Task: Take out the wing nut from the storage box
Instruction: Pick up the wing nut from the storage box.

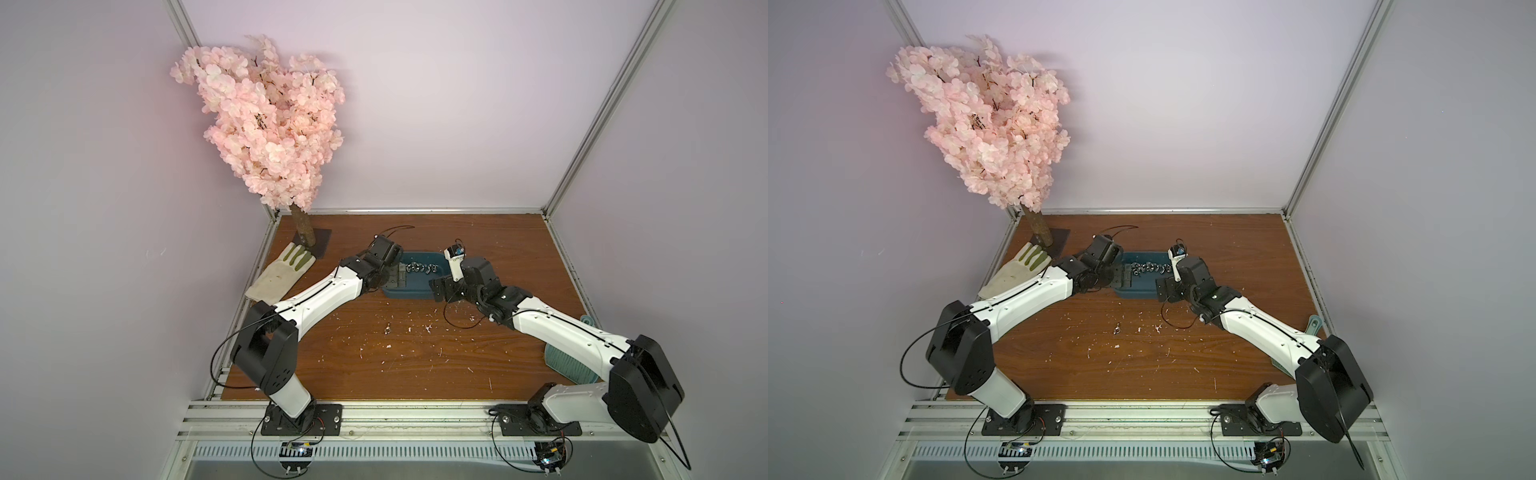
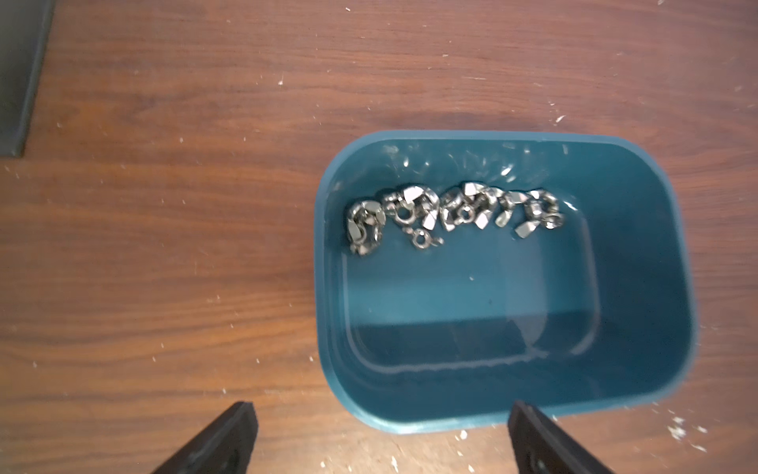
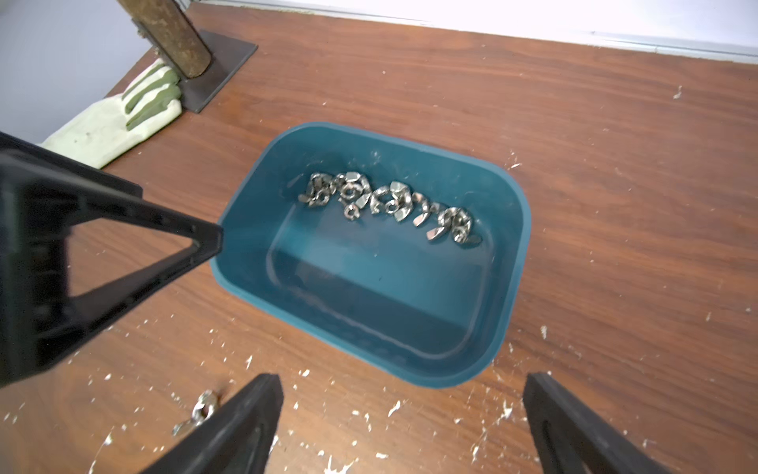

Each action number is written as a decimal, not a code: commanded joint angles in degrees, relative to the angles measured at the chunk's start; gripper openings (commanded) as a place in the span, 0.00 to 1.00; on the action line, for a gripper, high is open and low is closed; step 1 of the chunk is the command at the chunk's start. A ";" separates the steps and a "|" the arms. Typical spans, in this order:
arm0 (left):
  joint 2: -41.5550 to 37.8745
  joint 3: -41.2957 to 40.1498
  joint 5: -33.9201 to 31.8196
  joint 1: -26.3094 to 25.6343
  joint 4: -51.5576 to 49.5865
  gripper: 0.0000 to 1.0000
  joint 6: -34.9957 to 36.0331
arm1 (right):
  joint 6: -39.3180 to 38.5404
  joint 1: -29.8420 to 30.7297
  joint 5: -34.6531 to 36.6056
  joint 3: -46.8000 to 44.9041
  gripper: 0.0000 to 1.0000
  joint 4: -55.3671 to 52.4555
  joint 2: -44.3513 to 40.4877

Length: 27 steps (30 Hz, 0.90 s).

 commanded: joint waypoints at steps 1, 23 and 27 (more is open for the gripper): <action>2.68 3.36 -2.03 0.53 -1.41 1.00 4.01 | -1.44 -1.16 -0.35 2.72 1.00 0.76 0.64; 20.87 17.71 5.46 2.07 -2.32 0.43 5.67 | -2.79 -6.81 -4.22 6.76 1.00 1.65 5.09; 22.77 18.15 6.25 3.05 -2.18 0.41 9.00 | -2.92 -7.03 -4.44 7.36 1.00 1.33 5.92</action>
